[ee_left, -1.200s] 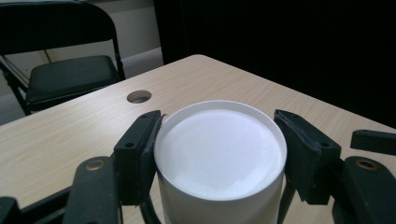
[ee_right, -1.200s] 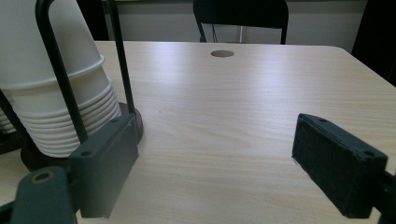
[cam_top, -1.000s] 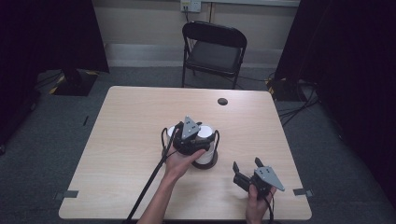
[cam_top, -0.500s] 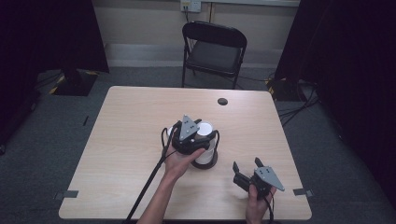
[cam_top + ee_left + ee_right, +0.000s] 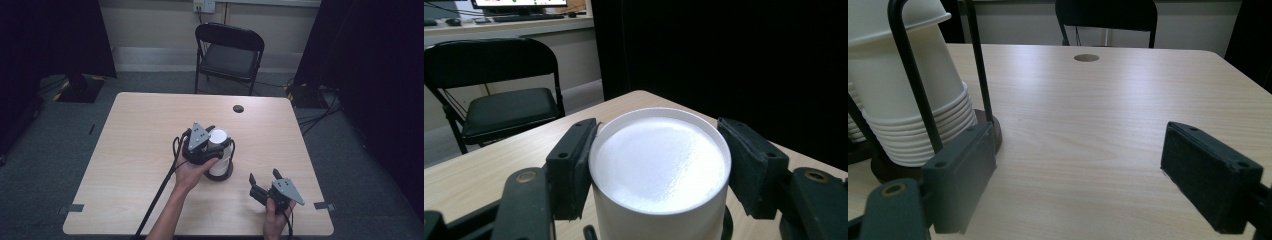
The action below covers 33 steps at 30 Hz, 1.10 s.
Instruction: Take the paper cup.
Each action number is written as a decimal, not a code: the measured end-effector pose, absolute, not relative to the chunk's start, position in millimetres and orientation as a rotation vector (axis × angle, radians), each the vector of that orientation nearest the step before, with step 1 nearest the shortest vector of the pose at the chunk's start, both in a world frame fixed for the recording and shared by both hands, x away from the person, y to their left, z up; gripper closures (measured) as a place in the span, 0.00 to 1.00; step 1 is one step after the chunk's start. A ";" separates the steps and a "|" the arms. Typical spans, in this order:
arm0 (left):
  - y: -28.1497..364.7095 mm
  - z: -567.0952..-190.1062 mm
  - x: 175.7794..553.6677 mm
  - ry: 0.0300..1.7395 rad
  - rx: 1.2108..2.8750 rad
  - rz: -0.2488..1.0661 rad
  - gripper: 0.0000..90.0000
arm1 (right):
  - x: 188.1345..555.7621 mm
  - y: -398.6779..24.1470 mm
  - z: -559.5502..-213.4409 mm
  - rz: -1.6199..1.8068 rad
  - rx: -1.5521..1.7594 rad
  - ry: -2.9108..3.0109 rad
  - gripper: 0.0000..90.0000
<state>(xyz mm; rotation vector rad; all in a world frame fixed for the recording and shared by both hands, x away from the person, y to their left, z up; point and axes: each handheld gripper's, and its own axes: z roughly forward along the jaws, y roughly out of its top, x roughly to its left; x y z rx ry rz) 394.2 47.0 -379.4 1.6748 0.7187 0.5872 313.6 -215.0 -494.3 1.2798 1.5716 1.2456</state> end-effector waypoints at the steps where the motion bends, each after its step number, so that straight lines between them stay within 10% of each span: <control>1: 47.1 -378.6 393.7 0.717 1.667 0.590 0.39 | 313.9 -215.0 -494.3 1.248 1.282 1.572 0.15; 33: 52.0 -349.8 379.6 0.688 1.569 0.601 0.39 | 314.5 -214.3 -494.3 1.239 1.280 1.579 0.15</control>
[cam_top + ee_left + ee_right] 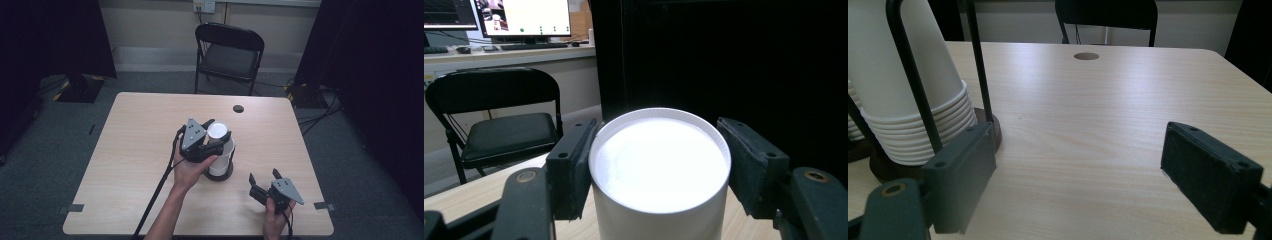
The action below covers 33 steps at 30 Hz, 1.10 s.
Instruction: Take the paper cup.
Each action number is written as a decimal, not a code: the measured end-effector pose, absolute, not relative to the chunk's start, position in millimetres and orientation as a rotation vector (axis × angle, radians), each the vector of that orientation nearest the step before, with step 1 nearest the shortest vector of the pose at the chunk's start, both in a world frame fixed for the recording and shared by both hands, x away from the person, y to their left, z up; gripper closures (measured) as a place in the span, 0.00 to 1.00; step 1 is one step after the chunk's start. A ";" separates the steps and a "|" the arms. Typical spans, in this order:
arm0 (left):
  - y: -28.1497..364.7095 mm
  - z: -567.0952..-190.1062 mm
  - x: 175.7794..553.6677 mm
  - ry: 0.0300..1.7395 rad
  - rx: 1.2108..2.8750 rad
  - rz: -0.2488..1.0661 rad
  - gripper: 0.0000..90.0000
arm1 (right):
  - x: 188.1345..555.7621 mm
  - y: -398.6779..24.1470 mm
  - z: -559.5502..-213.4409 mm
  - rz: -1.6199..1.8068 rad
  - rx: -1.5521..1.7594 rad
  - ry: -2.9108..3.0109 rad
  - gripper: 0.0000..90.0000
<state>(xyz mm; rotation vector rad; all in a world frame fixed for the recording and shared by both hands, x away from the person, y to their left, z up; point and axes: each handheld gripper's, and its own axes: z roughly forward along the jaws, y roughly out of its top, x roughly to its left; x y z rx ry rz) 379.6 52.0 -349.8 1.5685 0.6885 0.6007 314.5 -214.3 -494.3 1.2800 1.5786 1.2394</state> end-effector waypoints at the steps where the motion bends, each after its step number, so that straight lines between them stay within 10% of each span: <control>1: 52.0 -349.8 379.6 0.688 1.569 0.601 0.39 | 314.4 -214.4 -494.3 1.240 1.279 1.579 0.15; 33: 81.3 -357.2 343.1 0.700 1.501 0.486 0.39 | 314.3 -215.9 -494.4 1.253 1.298 1.557 0.15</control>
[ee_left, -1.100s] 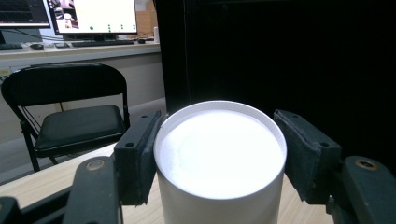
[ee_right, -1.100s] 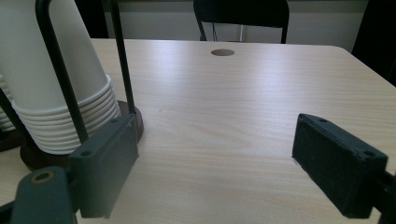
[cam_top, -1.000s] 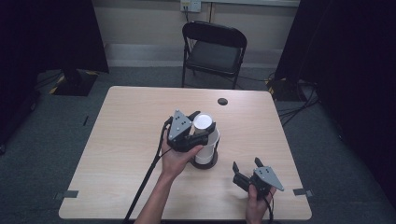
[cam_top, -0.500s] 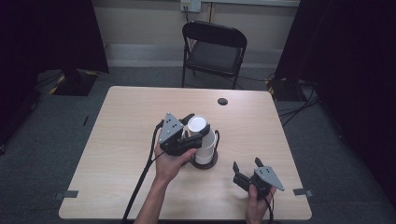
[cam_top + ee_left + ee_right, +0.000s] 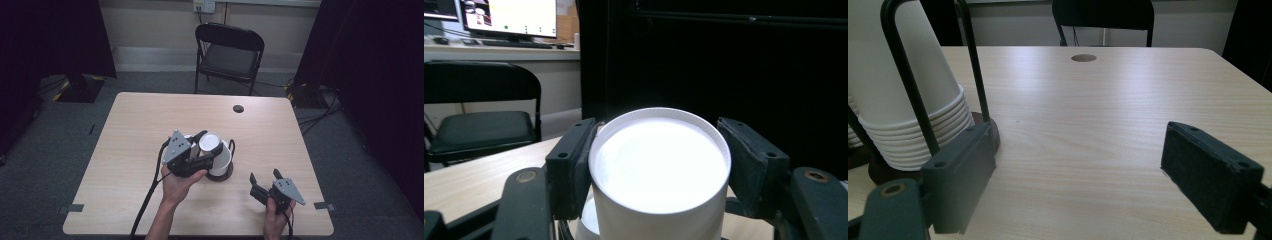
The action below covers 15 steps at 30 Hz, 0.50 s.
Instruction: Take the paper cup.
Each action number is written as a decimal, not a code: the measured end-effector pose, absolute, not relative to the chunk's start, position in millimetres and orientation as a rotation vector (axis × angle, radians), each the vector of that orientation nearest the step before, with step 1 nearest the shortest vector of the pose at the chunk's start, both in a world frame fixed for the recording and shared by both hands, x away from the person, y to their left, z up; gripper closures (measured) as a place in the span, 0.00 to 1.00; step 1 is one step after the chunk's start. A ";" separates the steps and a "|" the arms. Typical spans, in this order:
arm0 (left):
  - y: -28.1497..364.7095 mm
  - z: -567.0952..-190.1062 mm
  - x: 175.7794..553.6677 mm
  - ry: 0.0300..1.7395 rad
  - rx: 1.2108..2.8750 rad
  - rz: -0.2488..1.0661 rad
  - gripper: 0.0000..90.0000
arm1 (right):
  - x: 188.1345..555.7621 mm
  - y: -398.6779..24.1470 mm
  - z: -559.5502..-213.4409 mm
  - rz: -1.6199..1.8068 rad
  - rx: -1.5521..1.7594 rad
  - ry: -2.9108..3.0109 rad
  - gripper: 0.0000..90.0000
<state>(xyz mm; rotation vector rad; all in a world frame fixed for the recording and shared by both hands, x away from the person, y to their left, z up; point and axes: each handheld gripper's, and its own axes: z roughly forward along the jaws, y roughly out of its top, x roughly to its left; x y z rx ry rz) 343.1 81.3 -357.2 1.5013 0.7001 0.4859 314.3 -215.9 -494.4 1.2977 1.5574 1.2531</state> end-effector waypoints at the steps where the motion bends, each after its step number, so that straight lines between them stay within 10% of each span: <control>1: 86.4 -360.9 341.0 0.715 1.463 0.473 0.39 | 314.3 -215.3 -494.3 1.250 1.294 1.567 0.15; 15: 121.7 -373.6 329.7 0.749 1.417 0.457 0.39 | 316.2 -214.4 -494.4 1.272 1.288 1.573 0.15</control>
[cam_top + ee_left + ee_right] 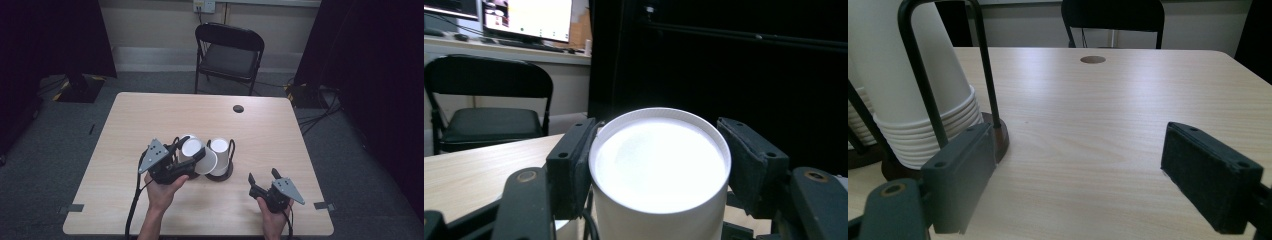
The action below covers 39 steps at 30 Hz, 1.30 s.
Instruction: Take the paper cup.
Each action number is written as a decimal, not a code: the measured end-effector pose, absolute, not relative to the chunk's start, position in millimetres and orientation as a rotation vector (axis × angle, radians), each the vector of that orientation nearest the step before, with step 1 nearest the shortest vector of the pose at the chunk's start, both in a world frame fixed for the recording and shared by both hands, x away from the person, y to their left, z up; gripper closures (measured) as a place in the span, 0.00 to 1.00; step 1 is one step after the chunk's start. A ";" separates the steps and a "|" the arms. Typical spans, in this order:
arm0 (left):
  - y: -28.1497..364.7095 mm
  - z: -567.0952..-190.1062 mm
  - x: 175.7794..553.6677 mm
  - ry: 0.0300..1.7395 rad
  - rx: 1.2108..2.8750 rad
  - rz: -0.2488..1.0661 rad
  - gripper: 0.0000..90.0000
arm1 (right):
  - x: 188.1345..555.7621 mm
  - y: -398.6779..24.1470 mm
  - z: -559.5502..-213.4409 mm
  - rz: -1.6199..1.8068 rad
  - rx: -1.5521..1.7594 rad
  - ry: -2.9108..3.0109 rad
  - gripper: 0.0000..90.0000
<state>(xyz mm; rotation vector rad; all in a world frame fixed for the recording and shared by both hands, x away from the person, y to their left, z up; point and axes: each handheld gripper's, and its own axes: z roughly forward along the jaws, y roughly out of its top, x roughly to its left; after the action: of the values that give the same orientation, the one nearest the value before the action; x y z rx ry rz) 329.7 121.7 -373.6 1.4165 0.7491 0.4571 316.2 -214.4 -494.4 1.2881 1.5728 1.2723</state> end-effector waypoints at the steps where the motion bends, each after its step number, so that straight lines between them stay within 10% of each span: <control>1: 123.2 -374.8 328.9 0.757 1.420 0.462 0.39 | 317.5 -212.4 -494.2 1.252 1.294 1.575 0.17; 39: 146.5 -419.2 315.5 0.859 1.263 0.144 0.39 | 288.9 -131.0 -473.3 1.683 0.648 1.899 0.59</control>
<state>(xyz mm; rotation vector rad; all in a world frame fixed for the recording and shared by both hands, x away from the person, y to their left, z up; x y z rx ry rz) 315.5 146.5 -419.2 1.2629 0.8594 0.1442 288.9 -131.0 -473.3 0.6483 1.8991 1.6827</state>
